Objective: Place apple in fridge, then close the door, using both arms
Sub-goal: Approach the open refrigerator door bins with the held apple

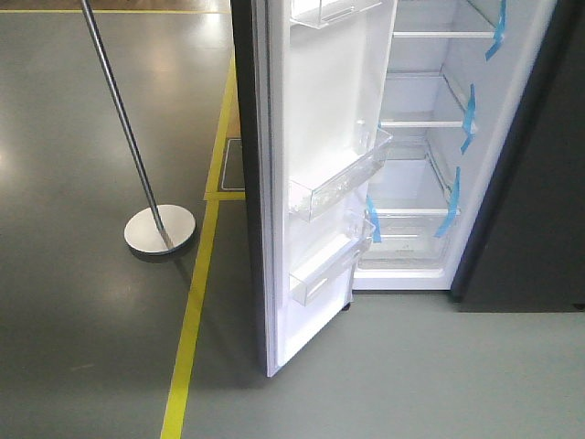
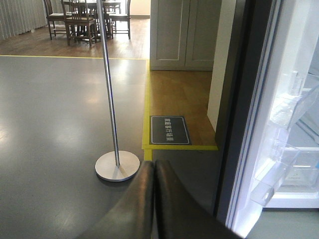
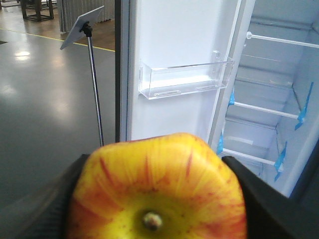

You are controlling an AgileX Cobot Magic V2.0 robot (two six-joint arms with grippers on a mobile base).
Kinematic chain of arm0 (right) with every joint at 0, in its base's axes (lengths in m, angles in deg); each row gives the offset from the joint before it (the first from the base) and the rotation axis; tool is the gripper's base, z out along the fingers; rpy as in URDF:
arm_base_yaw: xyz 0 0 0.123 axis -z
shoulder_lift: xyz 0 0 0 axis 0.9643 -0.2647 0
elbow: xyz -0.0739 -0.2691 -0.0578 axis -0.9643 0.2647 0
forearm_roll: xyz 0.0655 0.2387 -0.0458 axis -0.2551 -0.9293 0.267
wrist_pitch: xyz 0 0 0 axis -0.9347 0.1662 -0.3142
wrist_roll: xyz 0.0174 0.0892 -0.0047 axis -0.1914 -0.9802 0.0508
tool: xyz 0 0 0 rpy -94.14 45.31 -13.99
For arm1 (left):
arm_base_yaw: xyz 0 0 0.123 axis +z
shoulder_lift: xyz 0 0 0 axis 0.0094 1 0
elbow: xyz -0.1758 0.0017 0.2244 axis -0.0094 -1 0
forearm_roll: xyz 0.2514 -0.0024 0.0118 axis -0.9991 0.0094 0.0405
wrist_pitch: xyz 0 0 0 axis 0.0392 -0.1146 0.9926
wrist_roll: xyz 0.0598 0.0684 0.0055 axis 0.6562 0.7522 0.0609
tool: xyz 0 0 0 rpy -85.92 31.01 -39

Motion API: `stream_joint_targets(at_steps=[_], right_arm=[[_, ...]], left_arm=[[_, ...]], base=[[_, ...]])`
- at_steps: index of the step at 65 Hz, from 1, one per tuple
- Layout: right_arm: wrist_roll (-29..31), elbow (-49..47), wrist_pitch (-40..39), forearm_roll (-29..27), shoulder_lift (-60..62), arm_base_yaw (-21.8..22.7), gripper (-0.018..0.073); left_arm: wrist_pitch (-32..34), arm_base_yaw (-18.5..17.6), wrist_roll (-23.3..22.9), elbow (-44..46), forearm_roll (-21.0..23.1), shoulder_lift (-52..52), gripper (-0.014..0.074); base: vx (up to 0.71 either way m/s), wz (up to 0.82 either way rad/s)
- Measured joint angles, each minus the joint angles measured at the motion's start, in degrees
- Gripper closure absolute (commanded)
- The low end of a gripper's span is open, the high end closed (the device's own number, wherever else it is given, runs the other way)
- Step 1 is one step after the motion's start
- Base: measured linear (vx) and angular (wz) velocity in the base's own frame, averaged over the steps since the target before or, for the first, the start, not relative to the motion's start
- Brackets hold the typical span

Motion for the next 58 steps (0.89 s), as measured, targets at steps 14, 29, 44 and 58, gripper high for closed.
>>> stream_joint_targets(at_steps=[14,29,44,58], right_arm=[[0.0,0.0,0.0,0.0,0.0,0.0,0.0482],[0.0,0.0,0.0,0.0,0.0,0.0,0.0482],[0.0,0.0,0.0,0.0,0.0,0.0,0.0482],[0.0,0.0,0.0,0.0,0.0,0.0,0.0482]], left_arm=[[0.0,0.0,0.0,0.0,0.0,0.0,0.0602],[0.0,0.0,0.0,0.0,0.0,0.0,0.0602],[0.0,0.0,0.0,0.0,0.0,0.0,0.0602],[0.0,0.0,0.0,0.0,0.0,0.0,0.0602]], base=[[0.12,0.04],[0.13,0.04],[0.13,0.02],[0.13,0.01]])
